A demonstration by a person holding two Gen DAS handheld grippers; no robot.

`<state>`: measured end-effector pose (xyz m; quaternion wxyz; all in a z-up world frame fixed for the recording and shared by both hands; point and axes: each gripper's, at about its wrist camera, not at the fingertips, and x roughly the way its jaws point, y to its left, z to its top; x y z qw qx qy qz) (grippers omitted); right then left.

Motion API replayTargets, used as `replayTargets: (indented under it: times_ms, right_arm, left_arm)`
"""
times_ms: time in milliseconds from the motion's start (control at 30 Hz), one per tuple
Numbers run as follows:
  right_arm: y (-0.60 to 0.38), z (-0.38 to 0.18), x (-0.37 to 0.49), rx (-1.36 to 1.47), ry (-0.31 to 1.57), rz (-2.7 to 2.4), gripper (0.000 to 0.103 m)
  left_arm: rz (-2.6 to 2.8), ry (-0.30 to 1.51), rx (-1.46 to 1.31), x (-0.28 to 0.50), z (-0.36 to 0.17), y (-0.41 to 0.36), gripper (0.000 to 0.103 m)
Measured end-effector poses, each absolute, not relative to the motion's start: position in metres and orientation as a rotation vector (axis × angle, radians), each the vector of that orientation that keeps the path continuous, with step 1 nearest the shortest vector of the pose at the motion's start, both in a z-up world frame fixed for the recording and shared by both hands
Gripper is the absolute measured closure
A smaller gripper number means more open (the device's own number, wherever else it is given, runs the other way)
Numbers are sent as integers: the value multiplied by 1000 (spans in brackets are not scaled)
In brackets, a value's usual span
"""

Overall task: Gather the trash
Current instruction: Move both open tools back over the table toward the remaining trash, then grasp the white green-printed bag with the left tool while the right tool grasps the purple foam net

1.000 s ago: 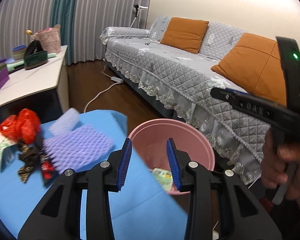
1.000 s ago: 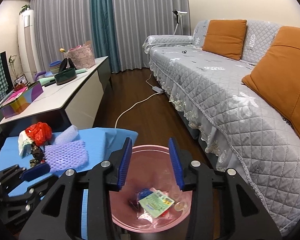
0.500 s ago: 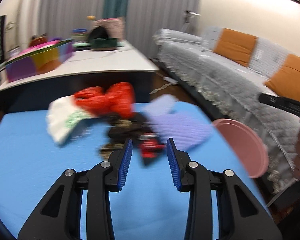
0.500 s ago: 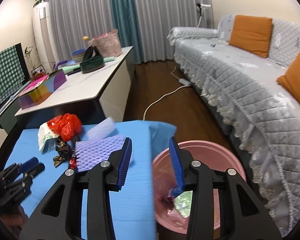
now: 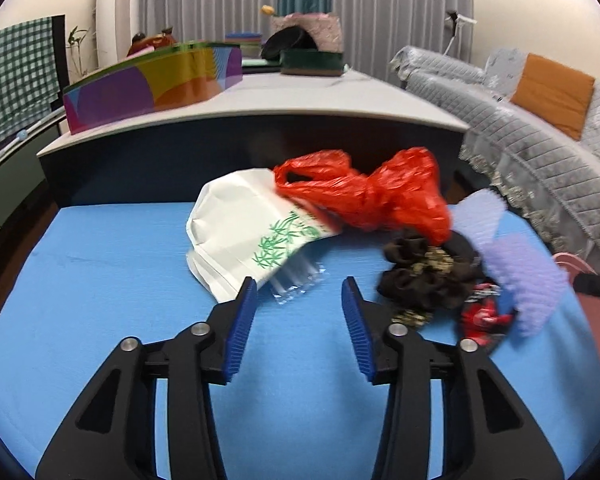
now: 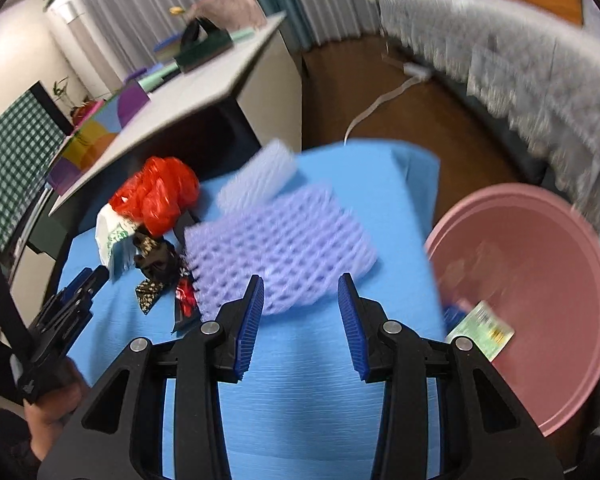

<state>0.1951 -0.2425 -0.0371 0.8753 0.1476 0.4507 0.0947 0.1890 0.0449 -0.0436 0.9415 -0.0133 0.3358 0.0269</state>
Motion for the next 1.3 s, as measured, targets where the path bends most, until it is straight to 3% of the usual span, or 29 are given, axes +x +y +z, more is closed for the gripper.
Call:
replayTargets:
  times_ms: [200,400,533,600,700,800,967,1300]
  right_arm:
    - [-244,-65,212,387,1044,167,59]
    - [-239,-65,220,423,1050,162,49]
    - [-236,-64,225,409,1044,149,48]
    - [-236,-64,227,409,1040,136,57]
    - [-235,-66,231,396,1043,119,90]
    - [-233,-64,233,397,1029,128,102]
    - [-225,-43,227,349,948,155,102]
    - [-216,21,190,269,731,236,103]
  left_arm:
    - [74,728,-13,211,-48,46,50]
    - [102,757,-10,223,-50,48,50]
    - [129,768,-7,231,-51,51,50]
    - [137,771,-9,233,-51,52,53]
    - [155,771,-28,233,-49,58,72]
    - [167,757,-45,226,-42,65,81]
    - [180,730,-52,210,-29,74,95]
    - [149,669,-79,167,4,80,96]
